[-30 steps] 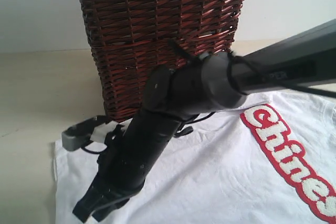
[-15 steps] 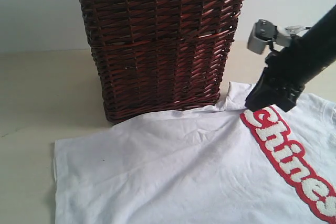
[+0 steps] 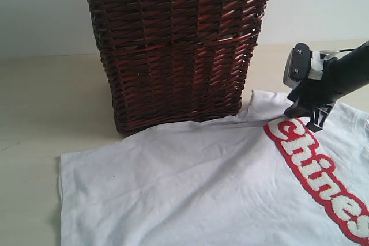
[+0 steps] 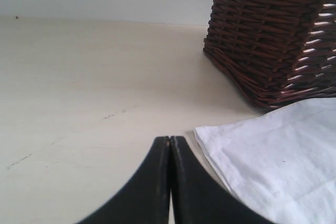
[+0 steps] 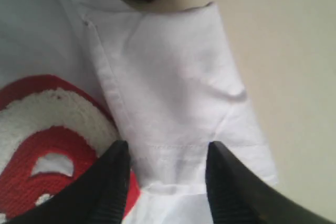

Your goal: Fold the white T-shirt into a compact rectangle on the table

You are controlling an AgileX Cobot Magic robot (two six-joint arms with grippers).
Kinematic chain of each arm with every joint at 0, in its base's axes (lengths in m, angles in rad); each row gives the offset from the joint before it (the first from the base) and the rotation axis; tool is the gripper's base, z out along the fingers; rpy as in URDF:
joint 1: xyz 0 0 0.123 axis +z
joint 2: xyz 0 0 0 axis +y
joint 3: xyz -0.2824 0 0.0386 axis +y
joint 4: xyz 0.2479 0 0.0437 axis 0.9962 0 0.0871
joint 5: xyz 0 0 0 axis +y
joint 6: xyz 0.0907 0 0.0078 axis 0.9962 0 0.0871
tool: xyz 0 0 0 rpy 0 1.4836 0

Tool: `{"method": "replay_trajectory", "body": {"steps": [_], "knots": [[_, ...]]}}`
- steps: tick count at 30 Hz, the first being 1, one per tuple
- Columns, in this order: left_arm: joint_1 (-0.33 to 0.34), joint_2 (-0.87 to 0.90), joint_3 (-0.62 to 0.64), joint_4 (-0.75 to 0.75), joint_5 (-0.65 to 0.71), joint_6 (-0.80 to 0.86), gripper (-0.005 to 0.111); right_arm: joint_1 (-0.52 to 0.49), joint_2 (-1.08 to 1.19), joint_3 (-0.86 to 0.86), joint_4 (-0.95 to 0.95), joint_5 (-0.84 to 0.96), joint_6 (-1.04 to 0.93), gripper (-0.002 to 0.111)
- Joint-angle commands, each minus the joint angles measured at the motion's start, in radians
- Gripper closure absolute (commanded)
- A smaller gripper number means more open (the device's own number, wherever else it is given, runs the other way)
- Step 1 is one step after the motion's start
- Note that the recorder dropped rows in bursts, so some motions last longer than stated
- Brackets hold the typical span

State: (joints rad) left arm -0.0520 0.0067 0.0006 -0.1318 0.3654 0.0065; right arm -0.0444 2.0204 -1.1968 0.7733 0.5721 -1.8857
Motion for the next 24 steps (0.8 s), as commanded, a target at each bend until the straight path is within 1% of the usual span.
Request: {"method": "replay_trajectory", "body": {"steps": [1,3,8,9,11,12,18,22,24], "knots": [[-0.008,-0.007,-0.001,-0.004,-0.005,0.002,0.107,-0.002,0.007,0.001,-0.006,-0.032,0.006,0.092],[-0.008,-0.007,-0.001,-0.004,-0.005,0.002,0.107,-0.002,0.007,0.001,0.016,-0.053,0.006,0.108],[-0.008,-0.007,-0.001,-0.004,-0.005,0.002,0.107,-0.002,-0.005,0.001,0.205,-0.138,-0.011,0.108],[-0.008,-0.007,-0.001,-0.004,-0.005,0.002,0.107,-0.002,-0.007,0.001,0.254,-0.15,-0.043,0.108],[-0.008,-0.007,-0.001,-0.004,-0.005,0.002,0.107,-0.002,-0.011,-0.001,0.414,-0.151,-0.188,0.108],[-0.008,-0.007,-0.001,-0.004,-0.005,0.002,0.107,-0.002,-0.011,-0.007,0.477,-0.151,-0.23,0.108],[-0.008,-0.007,-0.001,-0.004,-0.005,0.002,0.107,-0.002,0.027,-0.09,0.678,-0.121,-0.23,0.108],[-0.008,-0.007,-0.001,-0.004,-0.005,0.002,0.107,-0.002,0.046,-0.111,0.798,-0.135,-0.23,0.108],[-0.008,-0.007,-0.001,-0.004,-0.005,0.002,0.107,-0.002,0.053,-0.112,0.83,-0.137,-0.23,0.106]]}}
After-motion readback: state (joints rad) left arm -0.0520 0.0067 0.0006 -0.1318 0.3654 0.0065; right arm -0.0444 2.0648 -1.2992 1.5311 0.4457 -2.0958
